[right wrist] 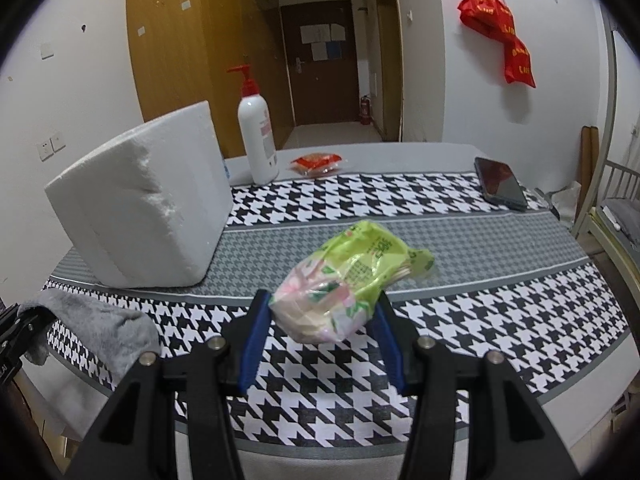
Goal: Organize soft objects
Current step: 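Carry the sock with the left tool while the right tool carries the soap over the foam box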
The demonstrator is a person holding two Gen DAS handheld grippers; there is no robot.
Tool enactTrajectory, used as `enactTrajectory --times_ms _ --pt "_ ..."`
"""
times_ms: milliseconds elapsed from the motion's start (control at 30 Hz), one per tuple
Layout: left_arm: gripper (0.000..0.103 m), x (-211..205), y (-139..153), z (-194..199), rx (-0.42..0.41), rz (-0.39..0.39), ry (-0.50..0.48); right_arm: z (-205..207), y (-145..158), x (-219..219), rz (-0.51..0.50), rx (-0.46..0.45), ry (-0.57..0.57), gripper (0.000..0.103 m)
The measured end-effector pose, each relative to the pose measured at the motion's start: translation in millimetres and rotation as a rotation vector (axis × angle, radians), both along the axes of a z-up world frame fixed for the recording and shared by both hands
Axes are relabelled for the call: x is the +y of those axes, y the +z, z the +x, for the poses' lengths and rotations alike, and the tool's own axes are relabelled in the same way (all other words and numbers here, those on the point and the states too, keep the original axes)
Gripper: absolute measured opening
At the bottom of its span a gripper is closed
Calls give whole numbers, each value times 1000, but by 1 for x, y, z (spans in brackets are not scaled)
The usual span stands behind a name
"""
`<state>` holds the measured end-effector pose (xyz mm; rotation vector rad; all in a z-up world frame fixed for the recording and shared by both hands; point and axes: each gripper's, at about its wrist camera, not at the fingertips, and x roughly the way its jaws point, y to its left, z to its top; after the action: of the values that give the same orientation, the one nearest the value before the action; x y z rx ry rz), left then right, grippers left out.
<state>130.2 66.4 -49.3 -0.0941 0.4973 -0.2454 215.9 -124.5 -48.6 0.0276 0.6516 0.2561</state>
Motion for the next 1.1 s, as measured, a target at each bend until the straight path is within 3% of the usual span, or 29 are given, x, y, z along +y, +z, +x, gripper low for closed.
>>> enactTrajectory --times_ms 433,767,1100 --pt "9 -4 17 -2 -47 3 -14 -9 15 12 -1 -48 45 55" --pt "9 -5 34 -2 -81 49 -41 -22 27 27 8 -76 60 55" --pt "9 -14 45 -6 -106 21 42 -32 45 21 7 -142 153 55"
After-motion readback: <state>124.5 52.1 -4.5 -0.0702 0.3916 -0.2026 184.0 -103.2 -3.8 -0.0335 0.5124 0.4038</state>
